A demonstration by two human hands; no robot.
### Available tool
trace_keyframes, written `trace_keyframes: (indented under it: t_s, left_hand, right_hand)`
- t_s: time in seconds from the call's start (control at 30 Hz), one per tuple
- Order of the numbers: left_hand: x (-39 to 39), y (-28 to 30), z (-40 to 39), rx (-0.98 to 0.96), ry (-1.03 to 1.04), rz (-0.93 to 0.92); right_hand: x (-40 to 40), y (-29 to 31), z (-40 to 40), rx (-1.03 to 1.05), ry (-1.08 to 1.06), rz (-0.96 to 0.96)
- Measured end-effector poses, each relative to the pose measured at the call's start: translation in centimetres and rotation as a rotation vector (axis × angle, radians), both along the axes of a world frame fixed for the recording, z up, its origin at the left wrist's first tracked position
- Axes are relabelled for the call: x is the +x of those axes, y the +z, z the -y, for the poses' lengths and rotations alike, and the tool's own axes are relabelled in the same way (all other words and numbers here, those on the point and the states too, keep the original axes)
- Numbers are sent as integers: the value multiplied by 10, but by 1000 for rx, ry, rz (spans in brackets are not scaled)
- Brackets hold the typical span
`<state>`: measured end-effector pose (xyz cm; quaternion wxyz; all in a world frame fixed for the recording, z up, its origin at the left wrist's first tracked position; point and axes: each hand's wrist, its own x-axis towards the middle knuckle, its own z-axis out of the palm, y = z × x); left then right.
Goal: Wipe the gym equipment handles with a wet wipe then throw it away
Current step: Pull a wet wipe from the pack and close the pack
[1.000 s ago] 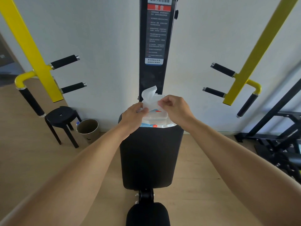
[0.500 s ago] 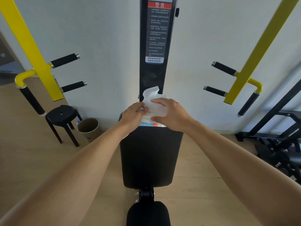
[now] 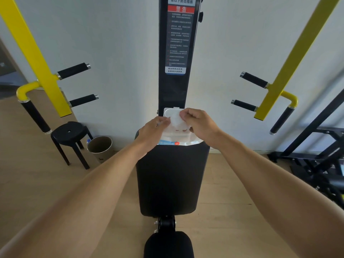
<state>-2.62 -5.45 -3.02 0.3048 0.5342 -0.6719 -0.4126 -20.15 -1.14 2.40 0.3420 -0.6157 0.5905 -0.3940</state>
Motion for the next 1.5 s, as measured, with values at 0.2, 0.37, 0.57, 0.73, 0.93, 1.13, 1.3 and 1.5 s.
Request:
trace_keyframes:
  t_s: [0.2, 0.37, 0.57, 0.73, 0.93, 1.13, 1.3, 1.5]
  left_hand:
    - [1, -2, 2, -9, 24, 18]
    - [-1, -7, 3, -26, 61, 53]
    - [2, -9, 6, -9, 51, -3]
    - [3, -7, 3, -9, 40, -43]
    - [3, -4, 0, -22, 41, -64]
    - [3, -4, 0, -25, 40, -55]
    - [4, 4, -2, 35, 12, -118]
    - [1, 16, -6, 100, 28, -134]
  right_hand:
    - [-9, 1, 2, 33, -47, -224]
    - [-2, -7, -4, -34, 2, -259]
    - [1, -11, -6, -195, -193, -276]
    - [-7, -14, -3, -180, -337, -89]
    - [-21, -14, 11, -156, -601, 413]
    - [-17, -7, 13, -193, -648, 415]
    - [-11, -3, 11, -149, -439, 222]
    - [-5, 3, 16, -57, -241, 212]
